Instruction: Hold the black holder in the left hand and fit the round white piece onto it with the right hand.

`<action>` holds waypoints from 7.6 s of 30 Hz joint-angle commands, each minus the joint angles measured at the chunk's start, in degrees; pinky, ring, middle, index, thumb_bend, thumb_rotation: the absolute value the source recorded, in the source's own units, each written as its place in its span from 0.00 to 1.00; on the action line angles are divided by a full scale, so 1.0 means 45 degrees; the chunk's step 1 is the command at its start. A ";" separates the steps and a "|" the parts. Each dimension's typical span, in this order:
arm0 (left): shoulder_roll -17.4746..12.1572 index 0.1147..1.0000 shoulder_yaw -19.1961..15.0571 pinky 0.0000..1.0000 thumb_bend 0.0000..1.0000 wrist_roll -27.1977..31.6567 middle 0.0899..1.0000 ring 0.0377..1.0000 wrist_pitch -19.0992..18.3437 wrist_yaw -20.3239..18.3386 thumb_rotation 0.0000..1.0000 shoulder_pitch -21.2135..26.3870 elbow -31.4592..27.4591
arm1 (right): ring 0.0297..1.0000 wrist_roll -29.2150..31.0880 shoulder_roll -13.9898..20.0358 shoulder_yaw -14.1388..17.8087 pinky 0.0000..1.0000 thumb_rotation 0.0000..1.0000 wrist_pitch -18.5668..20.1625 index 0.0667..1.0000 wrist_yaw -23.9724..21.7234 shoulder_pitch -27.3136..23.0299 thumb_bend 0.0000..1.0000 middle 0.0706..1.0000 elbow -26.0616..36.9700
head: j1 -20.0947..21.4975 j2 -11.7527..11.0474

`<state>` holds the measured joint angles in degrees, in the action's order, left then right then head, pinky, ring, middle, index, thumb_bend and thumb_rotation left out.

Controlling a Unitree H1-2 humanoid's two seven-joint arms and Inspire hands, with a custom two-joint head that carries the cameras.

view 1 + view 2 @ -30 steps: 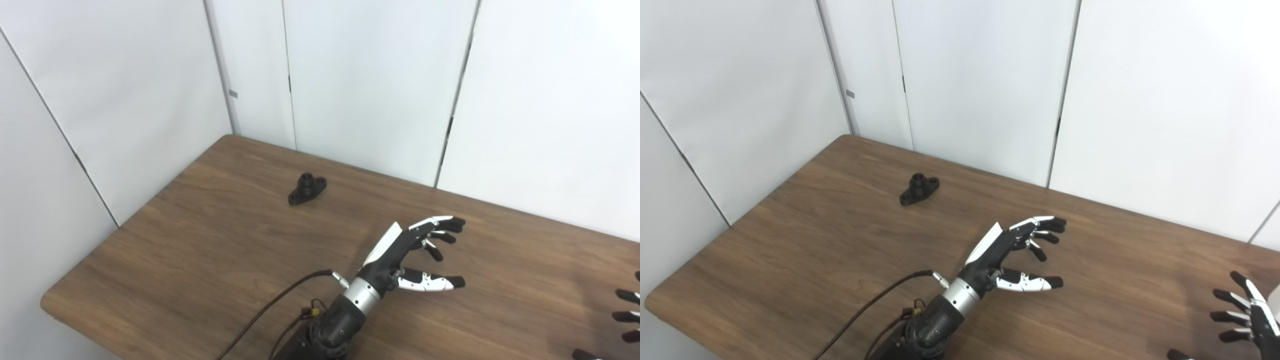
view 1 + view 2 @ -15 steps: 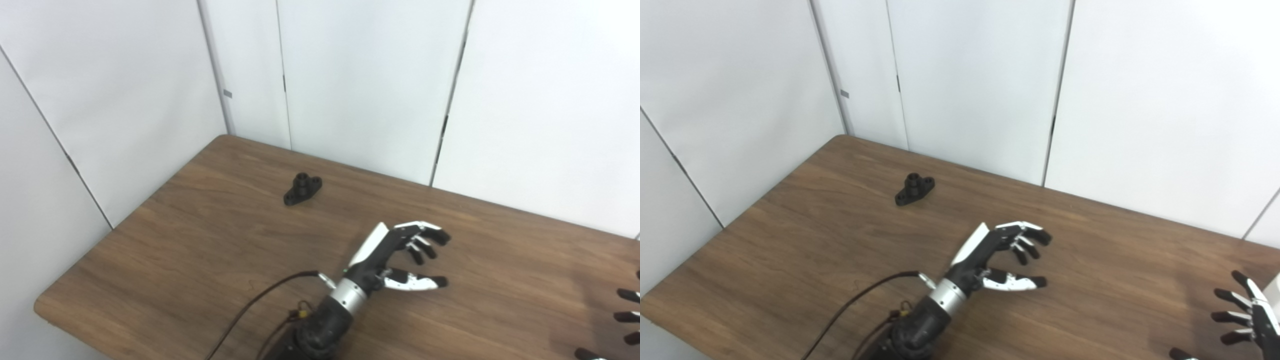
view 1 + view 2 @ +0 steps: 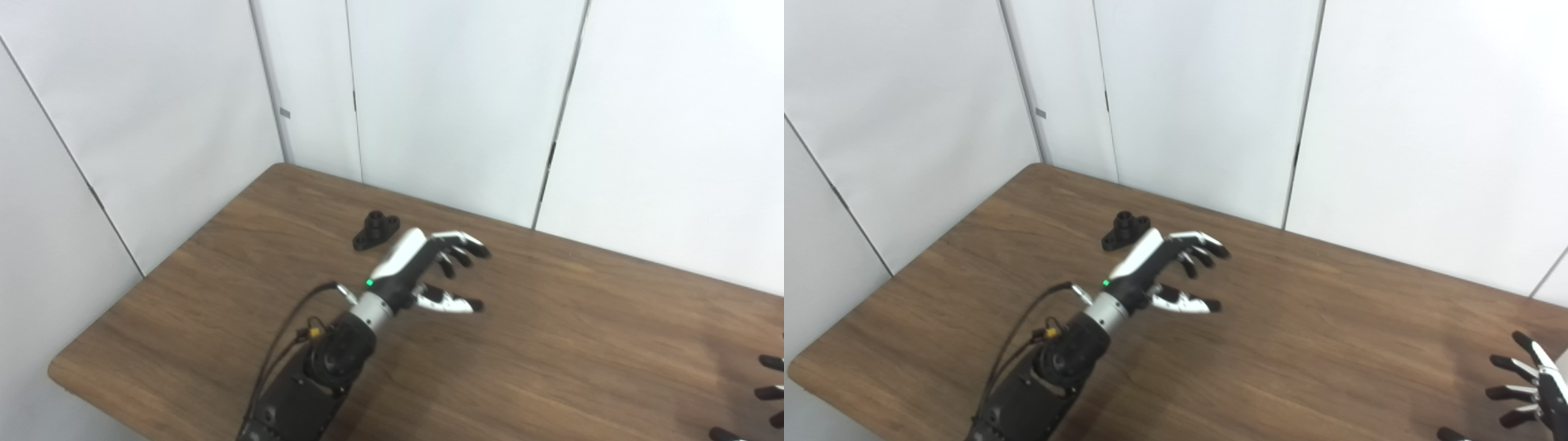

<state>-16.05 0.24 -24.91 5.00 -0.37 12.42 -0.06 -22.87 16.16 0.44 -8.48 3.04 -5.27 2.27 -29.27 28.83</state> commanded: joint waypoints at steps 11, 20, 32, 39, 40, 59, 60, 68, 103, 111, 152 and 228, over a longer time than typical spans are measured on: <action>-0.1241 0.70 -0.1815 0.72 0.82 -0.1493 0.83 0.85 -0.1572 0.1357 0.07 0.1137 -0.1077 | 0.60 0.0191 0.0207 0.0212 0.41 0.07 -0.0124 0.90 -0.0080 -0.0388 0.68 0.77 0.0562 | -0.0056 0.0062; -0.2242 0.70 -0.2103 0.71 0.81 -0.2209 0.84 0.86 -0.2061 0.1730 0.11 0.1545 -0.0573 | 0.60 0.0137 0.0226 0.0235 0.41 0.06 -0.0053 0.90 -0.0132 -0.0345 0.67 0.76 0.0648 | -0.0085 0.0128; -0.2496 0.68 -0.1693 0.71 0.99 -0.2783 0.90 0.94 -0.3038 0.2290 0.18 0.2044 0.1008 | 0.61 0.0235 0.0259 0.0266 0.41 0.10 -0.0048 0.91 -0.0187 -0.0254 0.66 0.76 0.0698 | -0.0018 0.0242; -0.2579 0.75 -0.0968 0.86 1.00 -0.3542 1.00 1.00 -0.3631 0.2616 0.31 0.2460 0.2184 | 0.58 0.0185 0.0374 0.0330 0.40 0.14 -0.0066 0.91 -0.0183 -0.0226 0.66 0.76 0.0710 | -0.0021 0.0312; -0.2604 0.76 -0.0867 0.88 1.00 -0.3638 1.00 1.00 -0.3735 0.2614 0.33 0.2509 0.2296 | 0.58 0.0183 0.0373 0.0333 0.39 0.15 -0.0073 0.91 -0.0173 -0.0224 0.65 0.76 0.0705 | -0.0021 0.0312; -0.2878 0.78 0.0655 0.95 1.00 -0.4052 1.00 1.00 -0.4456 0.3236 0.49 0.3126 0.5327 | 0.59 0.0231 0.0358 0.0368 0.41 0.14 0.0141 0.91 -0.0271 0.0005 0.65 0.76 0.0977 | 0.0074 0.0489; -0.2892 0.78 0.0688 0.95 1.00 -0.4066 1.00 1.00 -0.4417 0.3324 0.50 0.3142 0.5457 | 0.59 0.0201 0.0369 0.0360 0.41 0.15 0.0145 0.91 -0.0262 0.0021 0.65 0.76 0.0992 | 0.0075 0.0496; -0.2976 0.78 0.0825 0.96 1.00 -0.4008 1.00 1.00 -0.4584 0.3395 0.49 0.3219 0.5772 | 0.59 0.0247 0.0359 0.0368 0.41 0.15 0.0357 0.91 -0.0366 0.0116 0.65 0.77 0.1139 | 0.0138 0.0557; -0.2341 0.43 0.1592 0.91 0.55 -0.1418 0.88 0.98 -0.1886 0.3430 0.11 0.3831 0.8673 | 0.58 0.0206 0.0319 0.0647 0.40 0.14 0.0329 0.89 -0.0331 0.0453 0.62 0.76 0.1617 | 0.0462 0.0903; -0.2443 0.41 0.2029 0.91 0.52 -0.1425 0.84 0.94 -0.1466 0.3297 0.07 0.3780 0.8771 | 0.58 0.0347 0.0205 0.0731 0.40 0.12 0.0175 0.88 -0.0242 0.0540 0.61 0.76 0.1554 | 0.0488 0.0983; -0.1418 0.42 0.5435 0.82 0.52 -0.1828 0.89 0.95 0.0701 -0.1741 0.07 0.1315 0.1672 | 0.58 -0.0769 -0.0210 0.0400 0.45 0.07 0.1573 0.86 -0.0329 -0.0109 0.65 0.76 0.2669 | 0.5405 0.2257; -0.2110 0.42 0.6788 0.73 0.52 -0.3421 0.83 0.85 0.4624 -0.0836 0.06 0.1509 0.5172 | 0.97 -1.0536 0.3066 -0.1318 0.90 0.31 0.6624 0.84 -0.5088 -0.6579 0.92 0.97 -0.3015 | 1.5634 -0.0850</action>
<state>-22.06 29.62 -37.72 27.52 0.04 22.82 19.13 -70.81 28.10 -5.81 20.09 -21.91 -31.41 -12.08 41.31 24.96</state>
